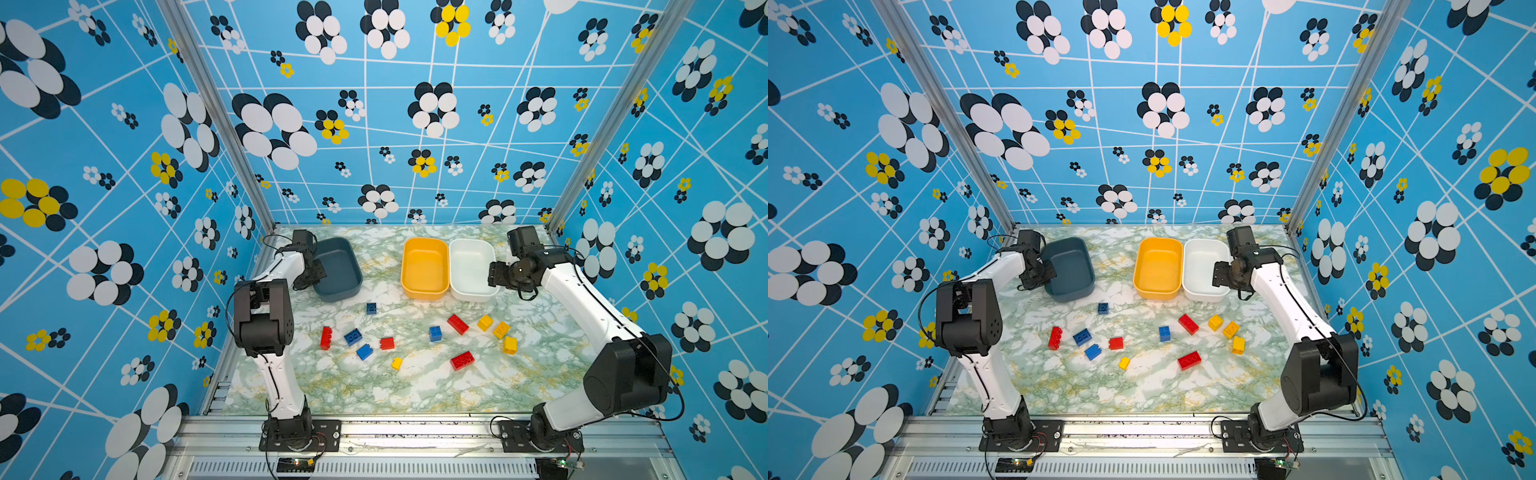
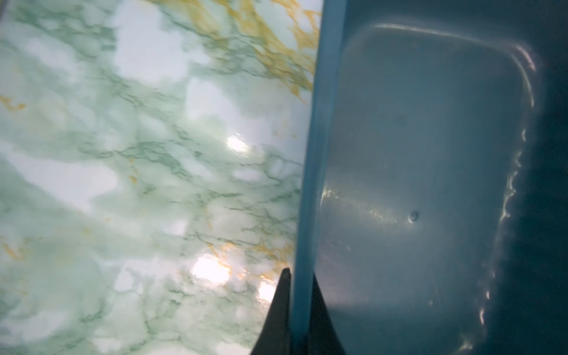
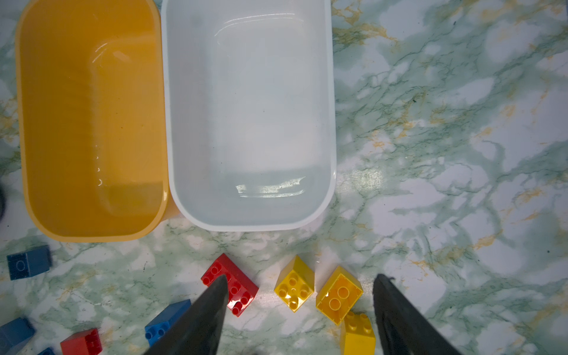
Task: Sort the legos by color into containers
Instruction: 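Slide the teal bin with the left gripper against the yellow bin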
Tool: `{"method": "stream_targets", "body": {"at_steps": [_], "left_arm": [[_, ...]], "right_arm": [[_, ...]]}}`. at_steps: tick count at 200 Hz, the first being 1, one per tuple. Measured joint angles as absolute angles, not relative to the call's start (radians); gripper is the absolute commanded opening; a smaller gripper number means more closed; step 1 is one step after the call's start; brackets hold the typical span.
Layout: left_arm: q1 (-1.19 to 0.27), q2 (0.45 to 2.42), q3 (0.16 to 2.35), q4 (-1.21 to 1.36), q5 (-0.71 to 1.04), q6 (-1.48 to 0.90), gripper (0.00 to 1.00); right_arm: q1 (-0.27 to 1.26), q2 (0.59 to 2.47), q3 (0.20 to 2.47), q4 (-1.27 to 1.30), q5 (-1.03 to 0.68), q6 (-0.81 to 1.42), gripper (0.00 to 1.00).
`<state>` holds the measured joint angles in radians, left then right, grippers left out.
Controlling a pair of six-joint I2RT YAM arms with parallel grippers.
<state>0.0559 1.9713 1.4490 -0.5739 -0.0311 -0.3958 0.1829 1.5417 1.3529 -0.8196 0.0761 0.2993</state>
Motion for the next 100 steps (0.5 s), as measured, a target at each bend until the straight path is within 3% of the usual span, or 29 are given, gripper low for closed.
{"method": "stream_targets", "body": {"at_steps": [100], "left_arm": [[-0.102,2.133,1.702,-0.649,0.000,-0.234,0.00]], "right_arm": [[0.183,1.542,1.353,-0.819,0.076,0.287,0.76]]}}
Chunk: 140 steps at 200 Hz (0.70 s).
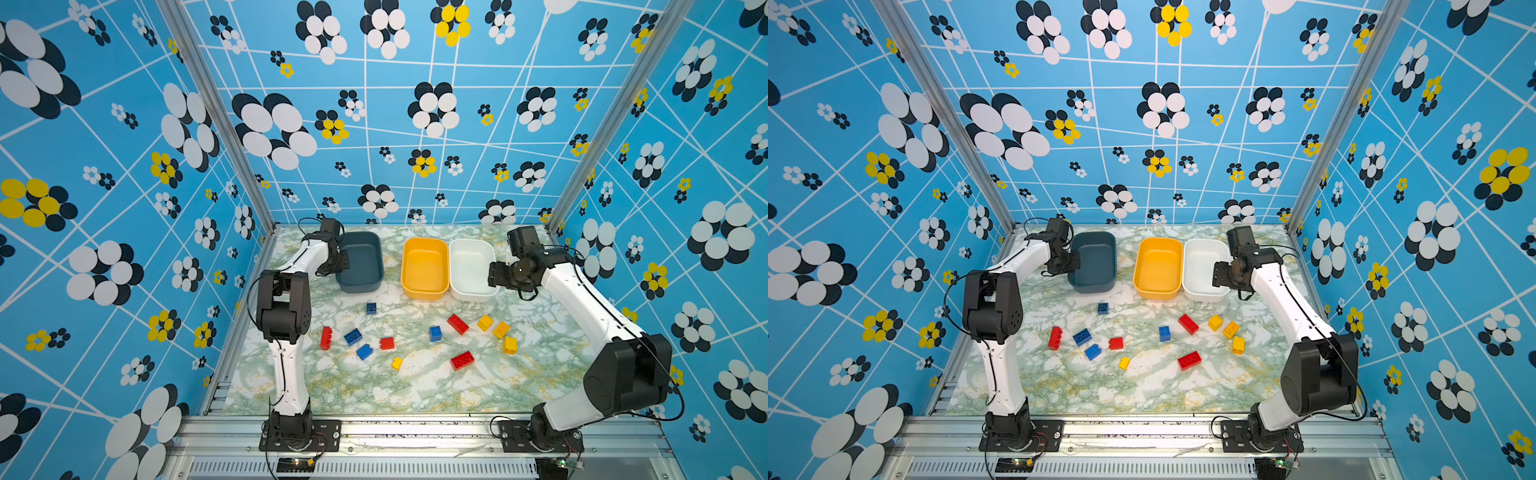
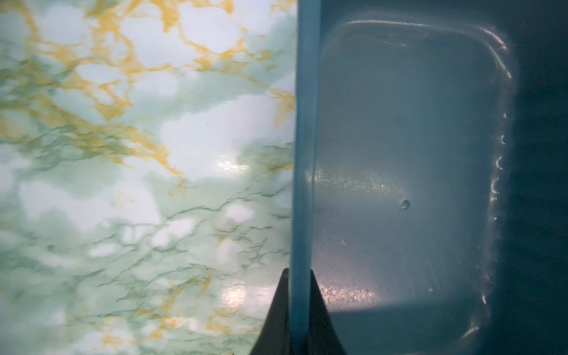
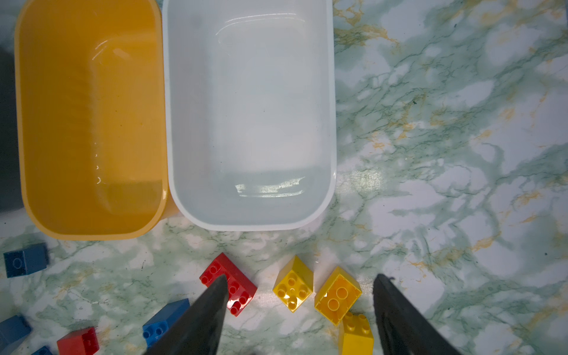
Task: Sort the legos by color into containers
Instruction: 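Slide the teal bin with the left gripper against the yellow bin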
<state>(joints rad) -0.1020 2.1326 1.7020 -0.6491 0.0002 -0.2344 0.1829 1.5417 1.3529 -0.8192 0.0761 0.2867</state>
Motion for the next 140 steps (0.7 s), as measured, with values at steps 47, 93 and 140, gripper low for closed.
{"method": "stream_targets", "body": {"at_steps": [47,93,140], "left_arm": [[-0.140,2.172,1.758,-0.678,0.054,-0.171,0.00],[-0.160,2.196,1.788,-0.696,0.073,-0.151,0.00],[-0.186,2.205,1.803,-0.704,0.080,-0.152,0.00]], "right_arm": [[0.183,1.542,1.353,-0.820,0.076,0.279,0.76],[0.183,1.542,1.353,-0.820,0.076,0.277,0.76],[0.183,1.542,1.353,-0.820,0.076,0.277,0.76]]}}
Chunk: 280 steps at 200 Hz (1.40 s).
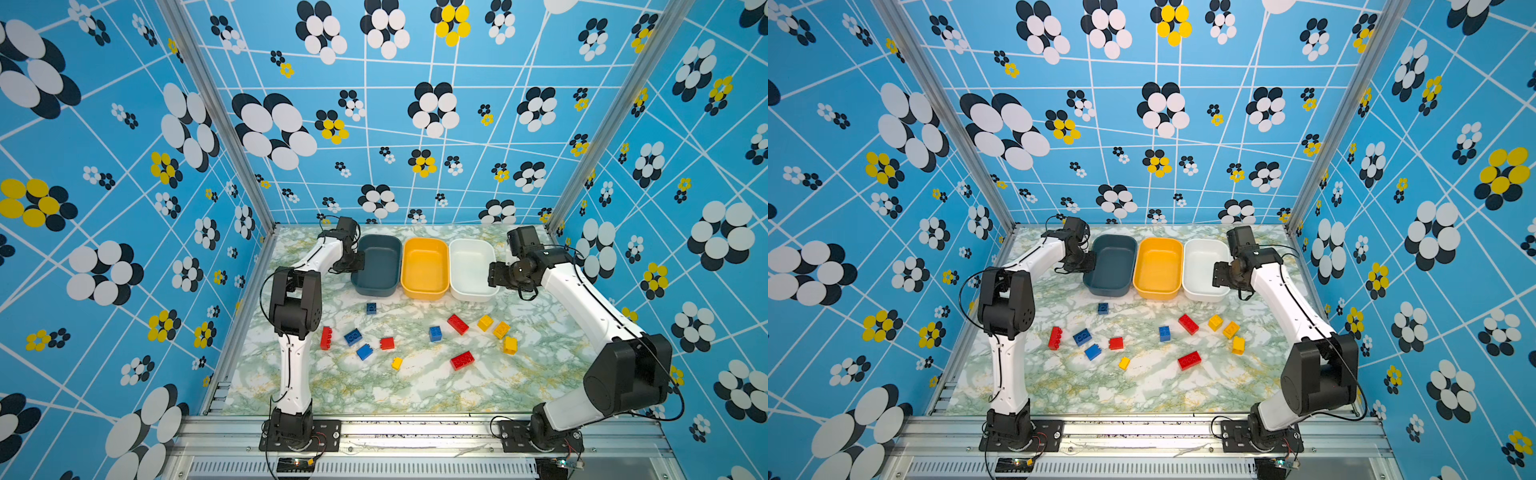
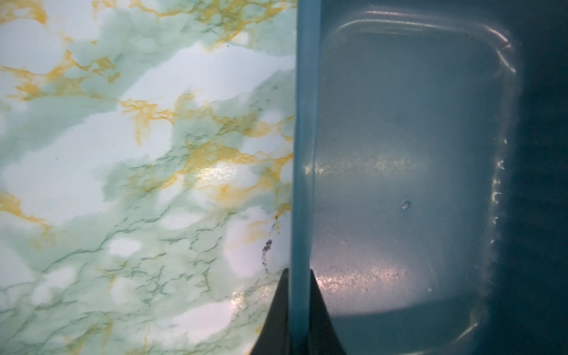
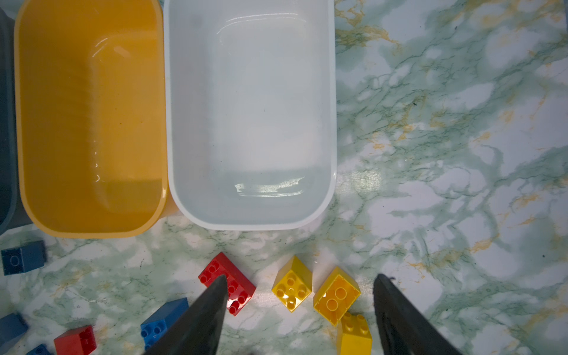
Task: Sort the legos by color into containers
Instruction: 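Slide the teal bin with the left gripper against the yellow bin, then release the teal bin with the left gripper while the right reaches toward yellow bricks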
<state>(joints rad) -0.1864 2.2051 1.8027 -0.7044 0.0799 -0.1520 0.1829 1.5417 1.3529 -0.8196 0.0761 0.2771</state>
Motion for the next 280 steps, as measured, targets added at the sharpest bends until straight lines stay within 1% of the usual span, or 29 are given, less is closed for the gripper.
{"method": "stream_targets", "body": {"at_steps": [49,65,78,92,118,135,137,139,170,187,212,231,260,280], "left_arm": [[-0.199,2.205,1.804,-0.707,0.080,-0.156,0.00],[-0.200,2.205,1.804,-0.708,0.079,-0.156,0.14],[-0.200,2.205,1.804,-0.709,0.076,-0.159,0.24],[-0.200,2.205,1.804,-0.711,0.072,-0.162,0.32],[-0.200,2.205,1.804,-0.711,0.064,-0.169,0.40],[-0.200,2.204,1.804,-0.710,0.064,-0.171,0.42],[-0.200,2.204,1.804,-0.710,0.064,-0.172,0.46],[-0.200,2.203,1.804,-0.710,0.064,-0.171,0.47],[-0.199,2.172,1.790,-0.698,0.065,-0.182,0.58],[-0.199,2.127,1.763,-0.683,0.069,-0.189,0.66],[-0.196,2.035,1.700,-0.646,0.080,-0.211,0.75],[-0.192,1.954,1.638,-0.609,0.088,-0.226,0.79],[-0.183,1.840,1.535,-0.551,0.103,-0.264,0.82],[-0.179,1.781,1.464,-0.519,0.110,-0.294,0.83]], "right_arm": [[0.183,1.542,1.353,-0.820,0.076,0.277,0.76],[0.183,1.542,1.353,-0.820,0.076,0.277,0.76],[0.183,1.542,1.353,-0.820,0.076,0.277,0.76],[0.183,1.542,1.353,-0.820,0.076,0.277,0.76],[0.183,1.541,1.353,-0.820,0.076,0.278,0.76],[0.183,1.534,1.346,-0.819,0.075,0.278,0.77],[0.183,1.533,1.344,-0.820,0.075,0.279,0.78],[0.183,1.531,1.342,-0.819,0.075,0.280,0.78],[0.183,1.493,1.285,-0.818,0.064,0.302,0.79],[0.183,1.479,1.240,-0.815,0.049,0.319,0.79],[0.182,1.474,1.166,-0.799,0.020,0.338,0.79],[0.182,1.475,1.112,-0.791,0.001,0.342,0.78],[0.182,1.479,1.085,-0.787,-0.015,0.354,0.77],[0.183,1.482,1.085,-0.776,-0.022,0.393,0.73]]}}
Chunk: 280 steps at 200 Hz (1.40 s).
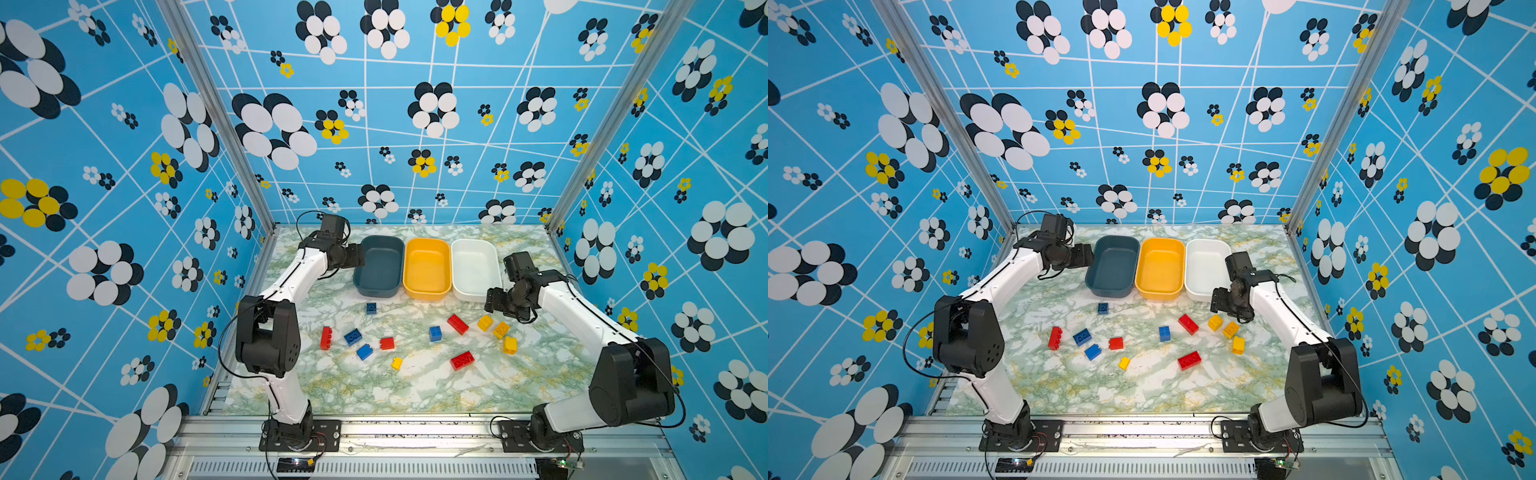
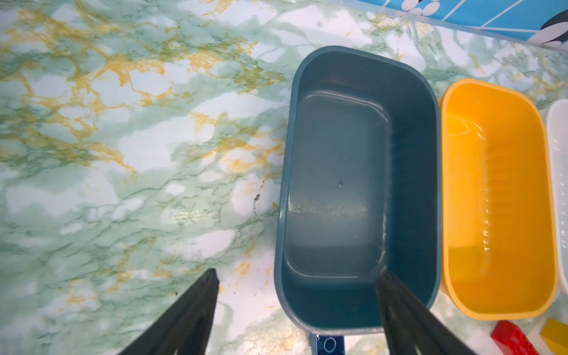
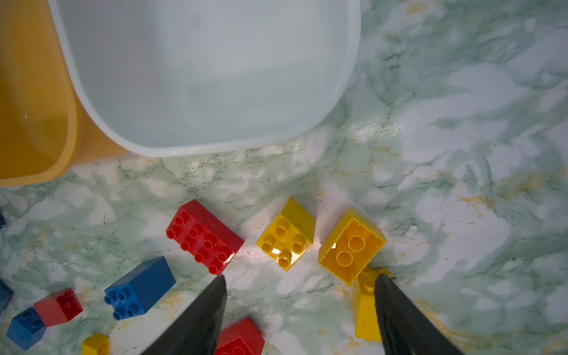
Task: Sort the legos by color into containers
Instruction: 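Release the teal bin with the left gripper while the right reaches toward yellow bricks, then lower the right gripper around a yellow brick and close it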
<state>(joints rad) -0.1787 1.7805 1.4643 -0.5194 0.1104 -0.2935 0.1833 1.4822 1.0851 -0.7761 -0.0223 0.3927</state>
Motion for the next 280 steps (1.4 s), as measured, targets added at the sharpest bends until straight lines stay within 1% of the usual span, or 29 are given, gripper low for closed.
{"method": "stream_targets", "body": {"at_steps": [54,82,117,177,195,213,242,263,280], "left_arm": [[-0.178,1.718,1.345,-0.470,0.130,-0.360,0.87],[-0.178,1.711,1.330,-0.463,0.141,-0.374,0.89],[-0.178,1.711,1.330,-0.462,0.143,-0.375,0.90],[-0.178,1.711,1.330,-0.448,0.147,-0.375,0.90],[-0.178,1.711,1.330,-0.447,0.147,-0.375,0.91],[-0.178,1.711,1.330,-0.447,0.149,-0.375,0.91],[-0.178,1.711,1.330,-0.447,0.151,-0.378,0.91],[-0.179,1.711,1.330,-0.447,0.151,-0.382,0.91],[-0.179,1.711,1.330,-0.447,0.151,-0.382,0.91]], "right_arm": [[0.221,1.517,1.063,-0.741,-0.037,0.609,0.67],[0.222,1.544,1.024,-0.720,-0.037,0.694,0.66],[0.222,1.547,0.977,-0.684,-0.041,0.765,0.64],[0.223,1.603,0.976,-0.610,-0.045,0.818,0.60],[0.223,1.622,0.976,-0.597,-0.052,0.826,0.53],[0.223,1.631,0.976,-0.587,-0.059,0.833,0.49],[0.227,1.635,0.976,-0.585,-0.062,0.840,0.36],[0.229,1.629,0.977,-0.585,-0.062,0.849,0.31],[0.229,1.627,0.977,-0.586,-0.063,0.850,0.28]]}}
